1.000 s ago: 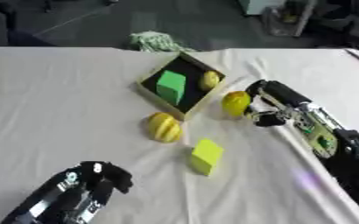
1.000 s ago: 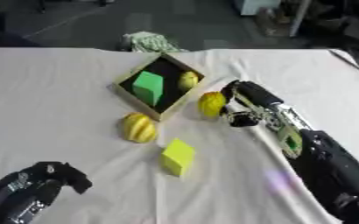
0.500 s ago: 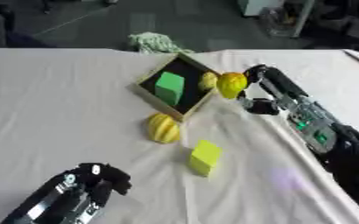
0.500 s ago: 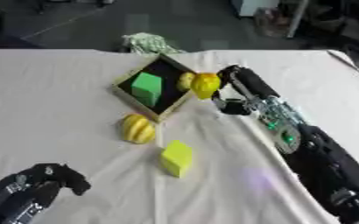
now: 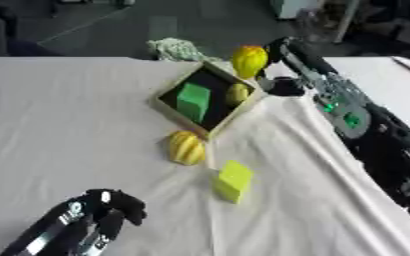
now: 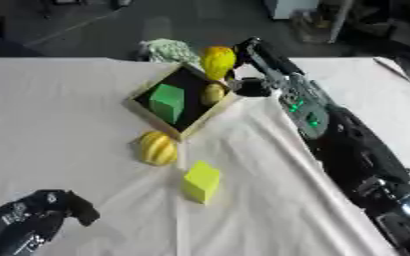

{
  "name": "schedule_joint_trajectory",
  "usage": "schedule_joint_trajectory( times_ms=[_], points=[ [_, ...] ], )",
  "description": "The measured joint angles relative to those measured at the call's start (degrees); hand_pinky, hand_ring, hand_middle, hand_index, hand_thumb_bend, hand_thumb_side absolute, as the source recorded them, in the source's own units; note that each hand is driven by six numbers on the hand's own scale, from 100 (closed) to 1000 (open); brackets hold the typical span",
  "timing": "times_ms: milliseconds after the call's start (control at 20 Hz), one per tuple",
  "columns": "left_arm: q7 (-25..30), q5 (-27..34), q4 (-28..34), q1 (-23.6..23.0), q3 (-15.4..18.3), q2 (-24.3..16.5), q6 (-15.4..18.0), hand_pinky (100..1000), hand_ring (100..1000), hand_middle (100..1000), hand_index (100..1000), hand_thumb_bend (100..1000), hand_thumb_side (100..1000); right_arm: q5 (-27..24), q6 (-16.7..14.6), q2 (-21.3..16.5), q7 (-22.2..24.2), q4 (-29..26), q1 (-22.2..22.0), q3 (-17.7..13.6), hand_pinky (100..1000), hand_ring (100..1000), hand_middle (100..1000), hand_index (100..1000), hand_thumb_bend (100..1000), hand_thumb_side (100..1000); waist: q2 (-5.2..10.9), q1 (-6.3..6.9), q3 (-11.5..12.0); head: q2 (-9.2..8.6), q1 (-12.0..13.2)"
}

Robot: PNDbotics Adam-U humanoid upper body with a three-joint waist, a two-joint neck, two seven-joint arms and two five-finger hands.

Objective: Pick up objects on the table and place them in the box.

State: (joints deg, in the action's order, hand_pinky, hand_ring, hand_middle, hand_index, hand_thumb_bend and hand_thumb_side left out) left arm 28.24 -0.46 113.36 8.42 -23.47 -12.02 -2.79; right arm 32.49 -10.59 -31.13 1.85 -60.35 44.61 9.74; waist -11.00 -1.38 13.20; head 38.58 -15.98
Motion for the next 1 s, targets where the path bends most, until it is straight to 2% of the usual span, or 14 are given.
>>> schedule_joint_trajectory(
  times_ms=[350,400,450,500,600,650,750,800,950,1000],
  points=[
    [0.46,0.47,0.00,1.21,-0.32,0.49,0.24,719,692,535,735,100,709,7.47,0.92,3.29,-1.00,11.37,4.99,-2.49,680,642,504,366,100,156,-1.08,0.21,1.76,-0.91,-1.77],
    [0.48,0.48,0.00,1.28,-0.33,0.50,0.25,719,692,535,736,100,709,8.24,1.02,3.65,-1.43,12.14,5.39,-2.70,682,644,512,441,100,155,-1.18,0.21,1.89,-0.94,-1.90],
    [0.49,0.49,0.00,1.35,-0.34,0.50,0.25,719,692,535,736,100,709,8.92,1.01,3.88,-1.83,12.67,5.68,-2.78,682,644,512,441,100,155,-1.25,0.21,2.02,-1.01,-2.06],
    [0.50,0.49,0.00,1.42,-0.34,0.50,0.25,719,692,535,735,100,709,9.43,0.93,4.17,-2.16,12.96,5.88,-2.85,683,647,518,470,100,154,-1.31,0.20,2.07,-1.11,-2.19],
    [0.53,0.50,0.00,1.62,-0.34,0.50,0.23,719,691,535,736,100,711,10.29,0.50,4.53,-2.57,12.97,5.98,-2.75,708,685,593,694,100,152,-1.32,0.15,2.10,-1.27,-2.29],
    [0.56,0.51,0.00,1.65,-0.35,0.51,0.19,719,691,535,736,100,711,10.76,0.03,4.70,-2.46,12.75,5.99,-2.47,717,696,611,746,100,148,-1.32,0.09,2.11,-1.34,-2.29],
    [0.63,0.54,0.00,1.65,-0.35,0.51,0.12,719,691,535,736,100,712,11.85,-1.08,4.76,-1.74,11.56,5.99,-1.83,732,718,639,786,100,146,-1.32,-0.11,2.12,-1.39,-2.29],
    [0.68,0.56,0.00,1.66,-0.35,0.51,0.08,719,691,535,736,100,713,12.62,-1.61,4.78,-1.24,10.86,6.00,-1.53,743,735,667,848,100,218,-1.32,-0.16,2.12,-1.40,-2.29],
    [0.74,0.59,0.00,1.66,-0.36,0.51,0.01,719,691,535,736,100,714,15.44,-2.90,4.79,0.40,8.89,6.05,-0.84,756,751,697,898,100,293,-1.32,-0.15,2.15,-1.41,-2.29],
    [0.75,0.59,0.00,1.66,-0.36,0.51,0.00,719,691,535,736,100,714,16.47,-3.15,4.80,0.92,8.37,6.08,-0.79,756,750,699,902,100,290,-1.32,-0.16,2.15,-1.41,-2.30]
  ],
)
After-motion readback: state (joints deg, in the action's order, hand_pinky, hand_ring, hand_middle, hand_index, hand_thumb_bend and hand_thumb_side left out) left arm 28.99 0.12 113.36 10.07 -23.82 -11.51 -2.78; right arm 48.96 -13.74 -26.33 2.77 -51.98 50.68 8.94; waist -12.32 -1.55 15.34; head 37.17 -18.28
